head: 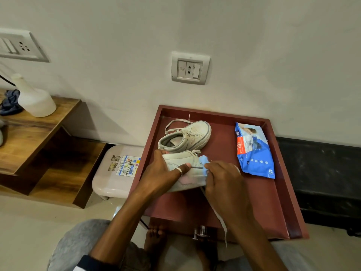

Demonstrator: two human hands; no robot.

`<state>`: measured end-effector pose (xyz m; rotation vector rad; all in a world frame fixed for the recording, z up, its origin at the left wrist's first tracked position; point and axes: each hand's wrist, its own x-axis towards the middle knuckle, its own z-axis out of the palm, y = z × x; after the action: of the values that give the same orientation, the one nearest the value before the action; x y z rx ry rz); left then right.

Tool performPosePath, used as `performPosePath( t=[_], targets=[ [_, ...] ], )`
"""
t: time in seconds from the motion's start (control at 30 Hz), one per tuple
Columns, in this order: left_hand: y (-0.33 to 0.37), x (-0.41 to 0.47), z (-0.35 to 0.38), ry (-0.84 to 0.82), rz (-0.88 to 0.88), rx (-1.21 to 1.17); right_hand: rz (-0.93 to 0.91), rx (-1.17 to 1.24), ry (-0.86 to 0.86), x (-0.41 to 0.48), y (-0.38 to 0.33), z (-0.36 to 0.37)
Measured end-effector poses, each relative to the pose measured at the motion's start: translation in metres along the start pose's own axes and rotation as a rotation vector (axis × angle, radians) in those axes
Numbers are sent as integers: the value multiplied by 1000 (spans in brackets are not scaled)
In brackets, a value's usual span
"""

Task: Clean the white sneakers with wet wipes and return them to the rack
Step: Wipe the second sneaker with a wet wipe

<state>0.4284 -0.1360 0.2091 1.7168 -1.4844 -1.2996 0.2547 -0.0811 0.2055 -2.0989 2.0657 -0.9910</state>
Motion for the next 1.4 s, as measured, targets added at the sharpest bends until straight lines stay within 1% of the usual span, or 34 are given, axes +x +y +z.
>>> performPosePath(
  t=[0.1, 0.23, 0.3, 0.4, 0.5, 0.6, 0.73, 0.8, 0.87, 0.93, 0.97, 1.03, 1.1, 1.17, 1.2, 1.27, 1.33, 1.4],
  targets=[
    [1, 0, -2, -46, 12, 1, 36, 0, 49, 3, 6, -3],
    [3, -1, -2, -70, -12, -8, -60, 83, -1, -7, -31, 5],
    [2, -1, -3, -68, -23, -31, -93, 73, -26, -6, -33, 5],
    [1, 0, -3, -51, -9, 2, -10, -5, -46, 0, -8, -3],
    [1, 0, -3, -57, 8, 27, 77, -43, -12, 3, 15, -9],
    [2, 1, -3, -72, 4, 8, -6, -10, 53, -1, -2, -4],
    [2, 1, -3, -62, -13, -47, -95, 72, -28, -8, -32, 6],
    [2, 1, -4, -70, -20, -34, -64, 46, -38, -4, -20, 3],
    [1, 1, -5, -87, -29, -33, 29, -17, -37, 2, 4, -4],
    [1, 2, -5, -102, -28, -31, 116, -31, -13, 5, 19, -10],
    [1, 2, -5, -104, -19, -22, 120, -25, 14, 5, 17, -10],
    [3, 0, -5, -99, -9, -12, 45, 5, 40, 0, -5, -3],
    [4, -1, -5, -89, -8, -21, -45, 52, 15, -7, -27, 4],
    [3, -3, -7, -86, -16, -31, -81, 49, -15, -7, -29, 5],
    [3, -3, -7, -89, -20, -45, -71, 24, -21, -4, -20, 3],
    [4, -4, -8, -99, -18, -63, 7, -43, -19, 0, 6, -3],
    [5, -4, -9, -103, -7, -60, 118, -61, -13, 4, 29, -11],
    [6, -3, -8, -101, 8, -52, 162, -76, 24, 5, 41, -14]
  ],
)
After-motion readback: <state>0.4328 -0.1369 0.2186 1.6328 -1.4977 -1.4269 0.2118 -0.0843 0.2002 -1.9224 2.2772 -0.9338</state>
